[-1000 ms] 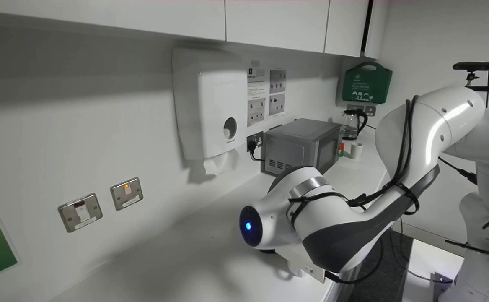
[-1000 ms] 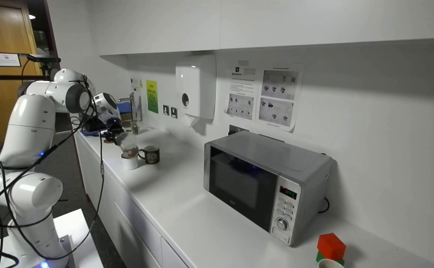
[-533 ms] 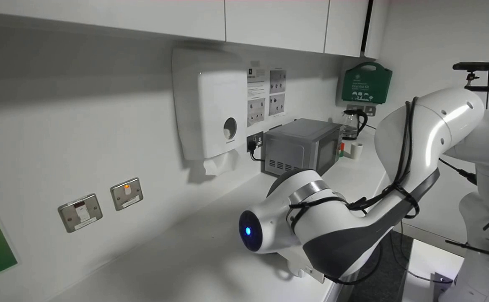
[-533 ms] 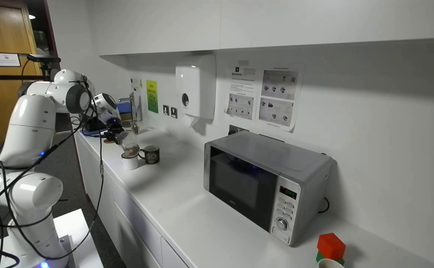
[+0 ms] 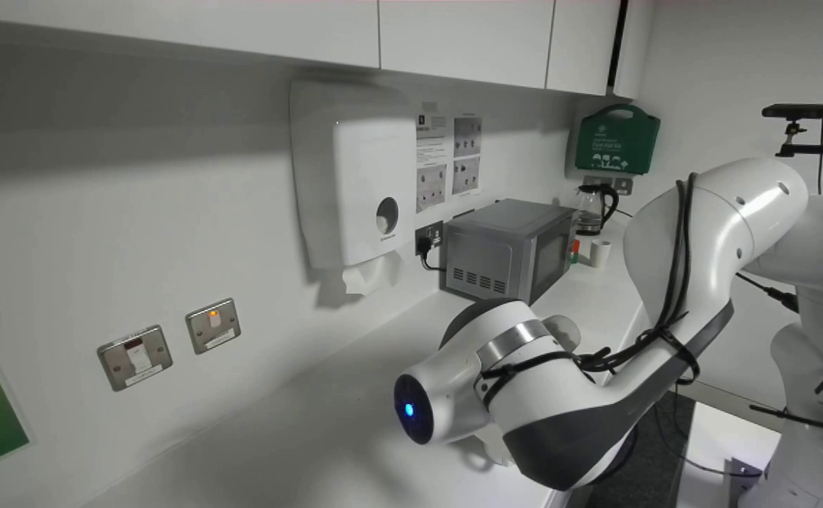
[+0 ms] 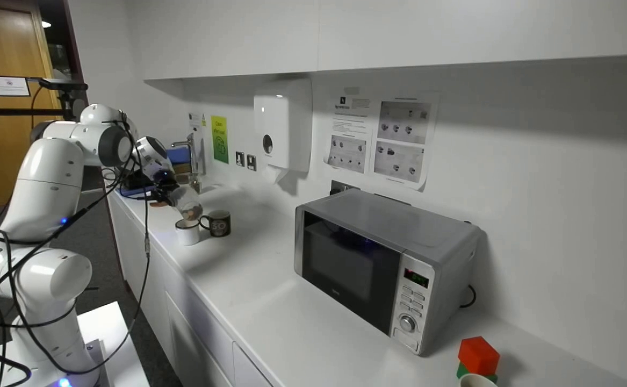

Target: Pick up the colourless cup from the countertop and pour its contents in the two cups.

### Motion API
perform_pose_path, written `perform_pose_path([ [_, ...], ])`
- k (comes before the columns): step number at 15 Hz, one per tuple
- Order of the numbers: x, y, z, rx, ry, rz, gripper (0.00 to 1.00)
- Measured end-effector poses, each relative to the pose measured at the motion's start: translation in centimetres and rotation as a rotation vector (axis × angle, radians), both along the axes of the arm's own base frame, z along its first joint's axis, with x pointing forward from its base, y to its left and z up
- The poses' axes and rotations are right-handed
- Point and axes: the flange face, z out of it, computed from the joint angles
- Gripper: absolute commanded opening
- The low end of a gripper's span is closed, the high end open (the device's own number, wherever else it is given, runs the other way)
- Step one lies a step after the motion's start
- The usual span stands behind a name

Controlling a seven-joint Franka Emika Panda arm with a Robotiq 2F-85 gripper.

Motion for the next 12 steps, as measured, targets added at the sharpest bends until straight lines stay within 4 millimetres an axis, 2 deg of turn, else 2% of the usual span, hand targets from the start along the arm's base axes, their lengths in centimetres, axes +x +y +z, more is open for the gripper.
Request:
perform_pose_path([
  [6, -0.2, 1.4, -0.3, -0.029, -0.009, 0.010, 0.02],
  [12, -0.1, 2.0, -0.6, -0.050, -0.024, 0.010, 0.02],
])
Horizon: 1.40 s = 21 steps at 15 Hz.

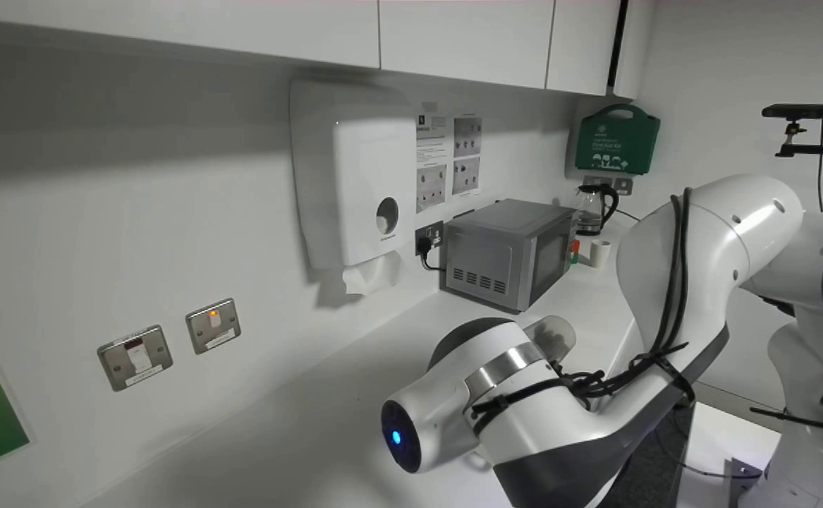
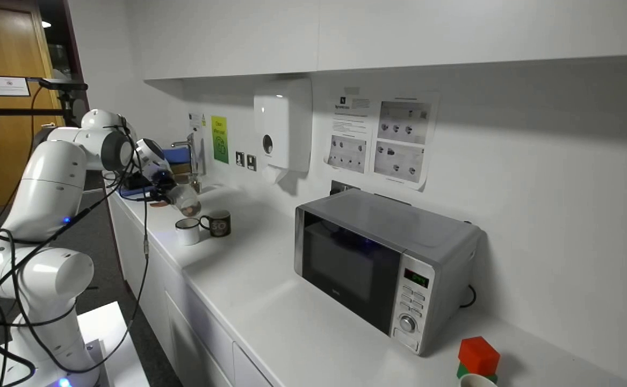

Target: Pick up the colourless cup from the countertop and pour its contents in the two cups.

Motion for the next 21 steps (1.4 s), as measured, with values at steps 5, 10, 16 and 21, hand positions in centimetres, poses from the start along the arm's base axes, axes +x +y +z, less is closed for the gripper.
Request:
perform_pose_path([
  [5, 0.3, -0.2, -0.1, -0.005, -0.004, -0.007, 0.02],
  [10, 0.6, -0.5, -0.1, -0.009, -0.006, -0.015, 0.02],
  [16, 0.9, -0.8, -0.5, -0.018, -0.008, -0.024, 0.02],
  [21, 1.3, -1.1, -1.5, -0.041, -0.016, -0.036, 0.02],
])
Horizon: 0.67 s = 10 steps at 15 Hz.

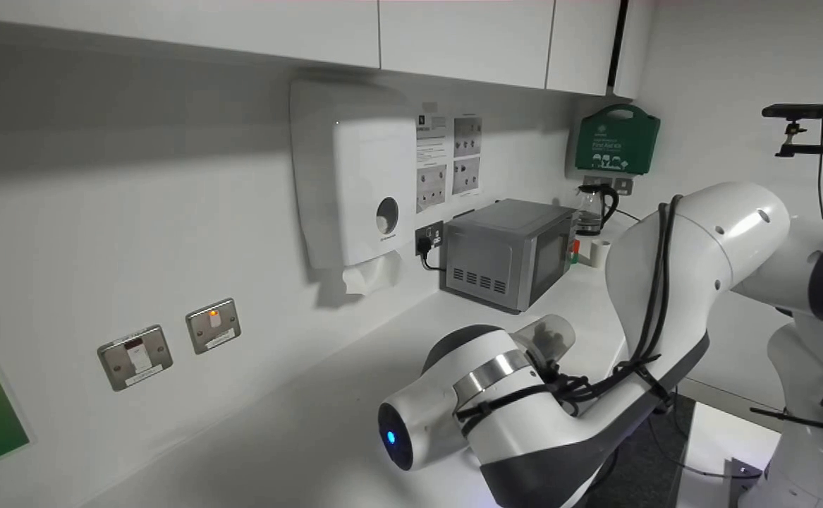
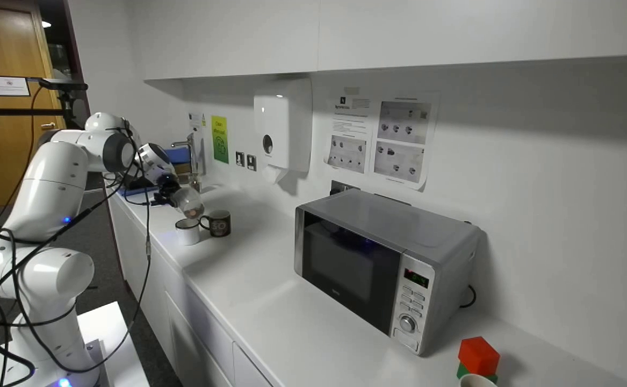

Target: Pick up the colourless cup from the countertop and pour its contents in the two cups.

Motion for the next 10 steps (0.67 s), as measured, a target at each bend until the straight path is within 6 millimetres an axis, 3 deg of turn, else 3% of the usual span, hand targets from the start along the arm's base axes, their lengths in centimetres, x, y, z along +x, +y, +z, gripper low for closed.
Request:
perform_pose_path([
  [10, 0.49, -0.51, 0.06, -0.039, -0.039, -0.016, 0.02],
])
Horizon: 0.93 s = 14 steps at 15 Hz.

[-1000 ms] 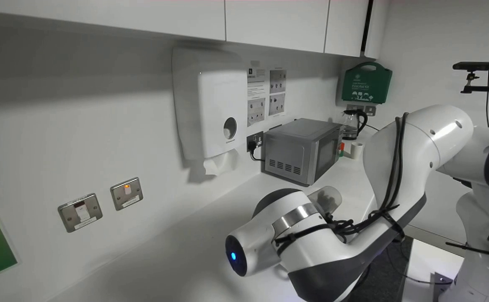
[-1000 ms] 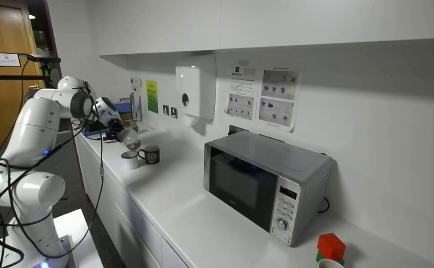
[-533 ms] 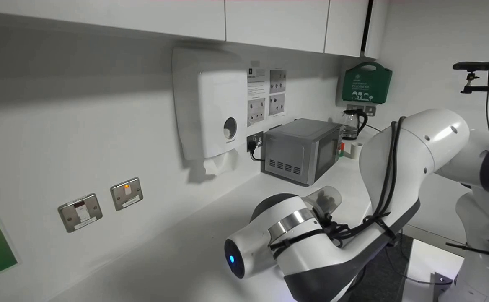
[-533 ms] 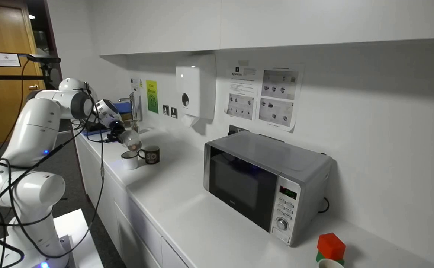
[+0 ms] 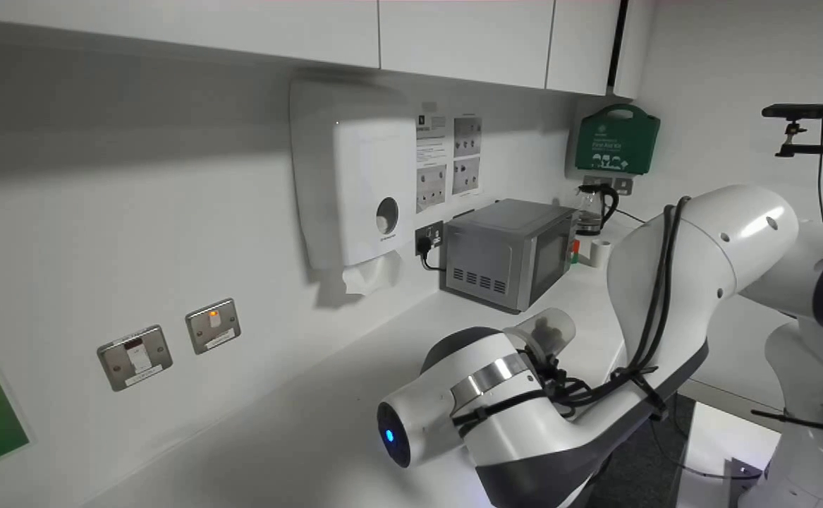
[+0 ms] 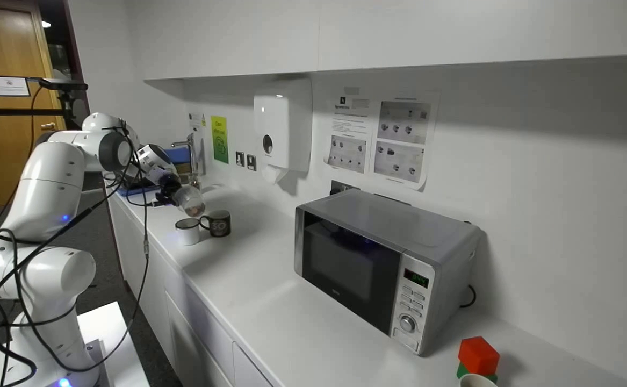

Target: Pick up the colourless cup from the countertop and pour its contents in the two cups.

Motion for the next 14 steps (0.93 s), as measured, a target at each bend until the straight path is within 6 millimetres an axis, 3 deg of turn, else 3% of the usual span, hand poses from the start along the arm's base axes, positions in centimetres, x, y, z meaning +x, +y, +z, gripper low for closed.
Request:
perform_pose_path([
  [14, -0.10, 0.07, 0.28, -0.038, -0.043, -0.002, 0.02],
])
